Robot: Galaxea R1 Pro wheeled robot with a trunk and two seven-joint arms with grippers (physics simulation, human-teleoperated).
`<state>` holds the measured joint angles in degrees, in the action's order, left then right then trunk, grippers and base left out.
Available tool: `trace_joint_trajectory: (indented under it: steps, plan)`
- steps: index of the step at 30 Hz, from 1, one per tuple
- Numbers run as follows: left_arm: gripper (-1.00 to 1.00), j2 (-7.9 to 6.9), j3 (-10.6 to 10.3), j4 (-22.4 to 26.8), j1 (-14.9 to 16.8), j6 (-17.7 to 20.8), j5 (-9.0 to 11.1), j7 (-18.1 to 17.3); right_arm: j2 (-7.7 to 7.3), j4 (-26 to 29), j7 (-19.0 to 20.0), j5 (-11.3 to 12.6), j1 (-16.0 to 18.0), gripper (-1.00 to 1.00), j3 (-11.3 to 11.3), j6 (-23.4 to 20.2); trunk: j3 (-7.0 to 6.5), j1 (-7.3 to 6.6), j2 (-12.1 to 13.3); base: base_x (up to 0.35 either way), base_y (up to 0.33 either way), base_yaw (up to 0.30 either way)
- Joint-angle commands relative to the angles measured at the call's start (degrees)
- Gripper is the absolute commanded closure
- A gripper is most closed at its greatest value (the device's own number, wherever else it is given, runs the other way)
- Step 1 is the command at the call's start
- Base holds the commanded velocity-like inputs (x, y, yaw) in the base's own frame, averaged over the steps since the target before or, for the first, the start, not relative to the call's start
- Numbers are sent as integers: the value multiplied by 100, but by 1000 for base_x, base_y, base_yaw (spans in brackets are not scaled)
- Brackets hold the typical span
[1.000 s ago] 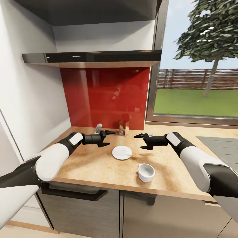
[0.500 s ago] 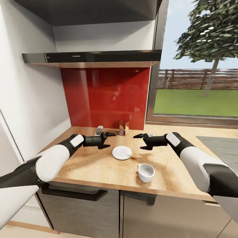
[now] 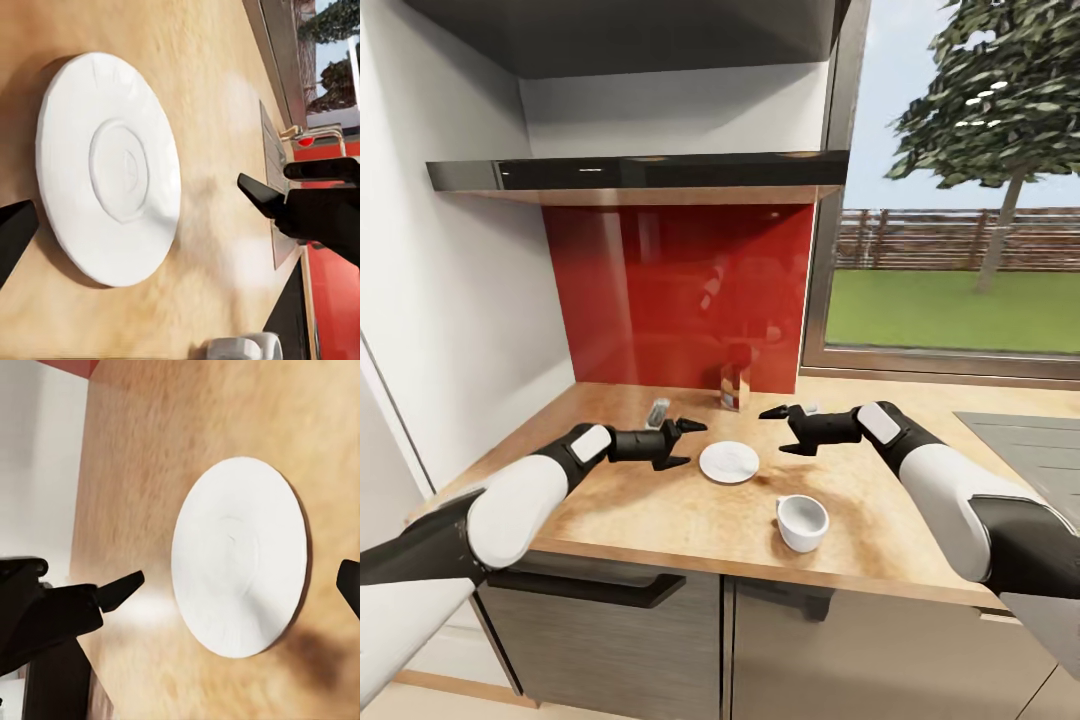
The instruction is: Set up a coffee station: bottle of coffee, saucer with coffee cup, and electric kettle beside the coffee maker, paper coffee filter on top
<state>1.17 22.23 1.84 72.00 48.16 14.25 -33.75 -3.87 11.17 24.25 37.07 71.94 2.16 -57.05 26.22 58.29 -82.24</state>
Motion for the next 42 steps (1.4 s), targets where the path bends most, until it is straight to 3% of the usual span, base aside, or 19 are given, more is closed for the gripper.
trace_joint_trajectory:
  steps: [1,9,13,22,42]
  plan:
    - [-100,-15,-16,8,-20,40,60,17,6,0,45,-60,4,-100,22,-16,6,0,-4,0,0,0]
    - [-100,-129,-17,9,-87,28,68,14,18,-2,45,-60,4,-100,22,-16,6,0,-4,0,0,0]
    - [-100,-133,-17,18,-90,-1,67,10,18,-35,45,-60,1,-100,22,-16,6,0,-4,0,0,0]
    - [-100,-132,-17,11,-93,-446,61,-8,18,-94,45,-60,-4,-100,22,-12,6,0,-4,0,0,0]
    - [-100,-118,-31,4,-94,-493,60,-38,18,-112,62,-60,-5,-100,28,-16,6,0,-4,138,0,0]
